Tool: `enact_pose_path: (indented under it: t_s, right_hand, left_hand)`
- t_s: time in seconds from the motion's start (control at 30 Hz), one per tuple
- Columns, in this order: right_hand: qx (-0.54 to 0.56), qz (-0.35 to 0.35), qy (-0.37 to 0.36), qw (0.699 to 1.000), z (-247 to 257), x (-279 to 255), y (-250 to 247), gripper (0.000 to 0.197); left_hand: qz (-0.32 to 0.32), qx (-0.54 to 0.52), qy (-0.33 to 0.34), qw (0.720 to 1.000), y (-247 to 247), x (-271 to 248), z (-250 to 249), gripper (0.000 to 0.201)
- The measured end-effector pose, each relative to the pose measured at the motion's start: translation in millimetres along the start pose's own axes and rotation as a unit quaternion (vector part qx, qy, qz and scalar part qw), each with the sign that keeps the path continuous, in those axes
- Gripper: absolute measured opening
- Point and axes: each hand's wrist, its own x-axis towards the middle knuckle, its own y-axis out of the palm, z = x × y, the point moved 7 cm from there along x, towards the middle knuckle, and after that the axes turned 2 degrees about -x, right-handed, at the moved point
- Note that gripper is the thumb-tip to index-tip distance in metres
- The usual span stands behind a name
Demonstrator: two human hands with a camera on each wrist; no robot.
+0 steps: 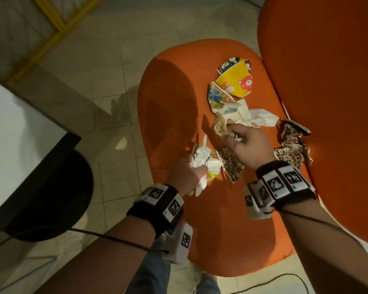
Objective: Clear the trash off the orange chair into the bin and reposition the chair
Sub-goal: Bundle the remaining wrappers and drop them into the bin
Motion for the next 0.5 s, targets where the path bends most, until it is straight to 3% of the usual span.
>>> enact_pose_path:
  t_s: [0.17, 0.33, 0.5]
  right_hand:
    - [0.182, -0.013, -0.001, 0.983, 16, -45, 6, 0.018]
    - [0.185, 0.117, -0.082, 0.972, 57, -102, 44, 0.018]
    - [0.171, 0.223, -0.159, 0.946, 114, -150, 105, 0.028]
  left_hand:
    - [-0.089, -0.115, 0.006, 0.989, -31, -25, -3, 0.009]
    - [-0.16, -0.208, 0.037, 0.964, -49, -89, 23, 0.009]
    - [-0.284, -0.302, -0.006, 0.91, -77, -167, 114, 0.013]
